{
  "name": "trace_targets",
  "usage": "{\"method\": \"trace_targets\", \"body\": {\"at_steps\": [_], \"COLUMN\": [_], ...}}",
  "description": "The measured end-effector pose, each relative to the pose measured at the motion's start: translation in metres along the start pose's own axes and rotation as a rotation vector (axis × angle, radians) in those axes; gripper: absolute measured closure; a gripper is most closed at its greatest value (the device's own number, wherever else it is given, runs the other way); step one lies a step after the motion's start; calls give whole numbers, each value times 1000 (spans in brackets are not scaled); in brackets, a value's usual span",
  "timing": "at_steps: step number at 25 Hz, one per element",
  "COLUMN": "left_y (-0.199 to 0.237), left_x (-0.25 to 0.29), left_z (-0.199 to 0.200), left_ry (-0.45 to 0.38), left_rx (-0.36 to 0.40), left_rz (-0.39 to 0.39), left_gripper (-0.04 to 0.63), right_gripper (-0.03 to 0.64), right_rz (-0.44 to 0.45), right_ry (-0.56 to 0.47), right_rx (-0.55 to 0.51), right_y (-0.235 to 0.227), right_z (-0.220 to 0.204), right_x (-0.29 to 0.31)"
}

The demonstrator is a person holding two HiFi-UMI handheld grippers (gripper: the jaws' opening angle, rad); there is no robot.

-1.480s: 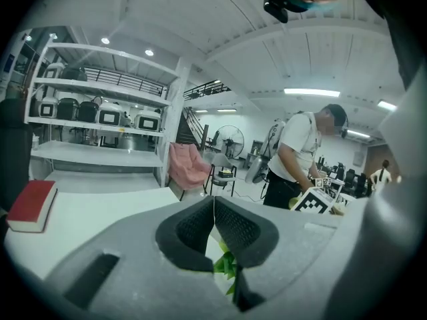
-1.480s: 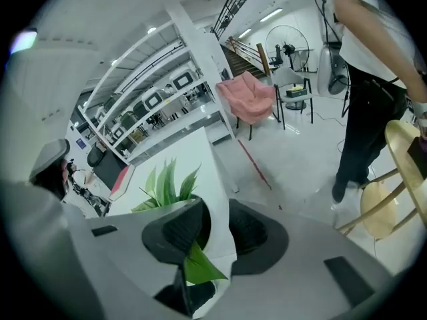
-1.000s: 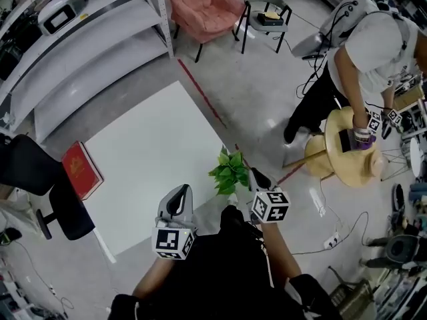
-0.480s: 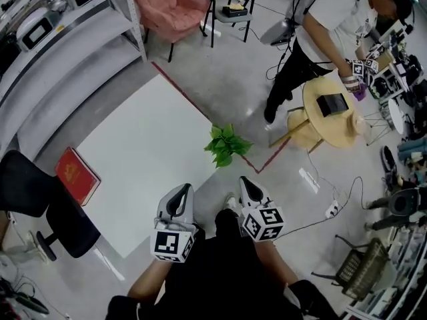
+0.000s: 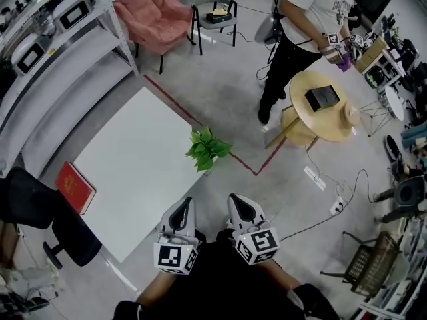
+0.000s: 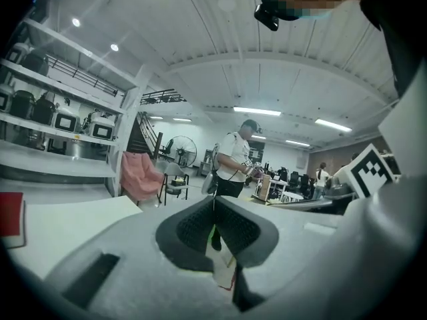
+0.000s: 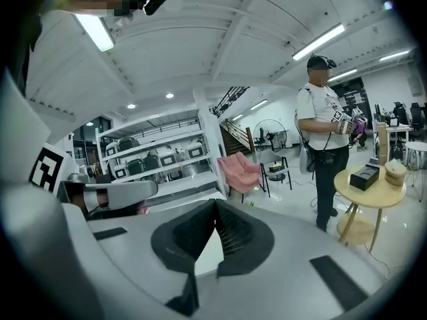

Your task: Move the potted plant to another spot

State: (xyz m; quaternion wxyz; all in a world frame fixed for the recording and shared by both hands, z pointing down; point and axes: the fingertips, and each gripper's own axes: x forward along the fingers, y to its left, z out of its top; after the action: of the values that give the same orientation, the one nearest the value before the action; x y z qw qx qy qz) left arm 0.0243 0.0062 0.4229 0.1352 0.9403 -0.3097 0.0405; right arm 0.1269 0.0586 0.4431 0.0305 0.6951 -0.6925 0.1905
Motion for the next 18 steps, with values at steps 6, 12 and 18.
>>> {"method": "trace_targets", "body": {"at_steps": [6, 12, 18], "left_y": [-29, -43, -50], "left_x": [9, 15, 15], "left_z": [-10, -10, -15], "left_ry": [7, -1, 2], "left_rx": [24, 33, 29], "left_rz": [16, 40, 49], "left_gripper": [578, 577, 577], "right_gripper": [604, 604, 605], "right_rz": [45, 52, 57], "right_ry": [-5, -14, -9], "right_rx": [-4, -15, -27], "right_y": [-16, -29, -34], "right_z": [-6, -2, -4], "right_x": [-18, -26, -30]}}
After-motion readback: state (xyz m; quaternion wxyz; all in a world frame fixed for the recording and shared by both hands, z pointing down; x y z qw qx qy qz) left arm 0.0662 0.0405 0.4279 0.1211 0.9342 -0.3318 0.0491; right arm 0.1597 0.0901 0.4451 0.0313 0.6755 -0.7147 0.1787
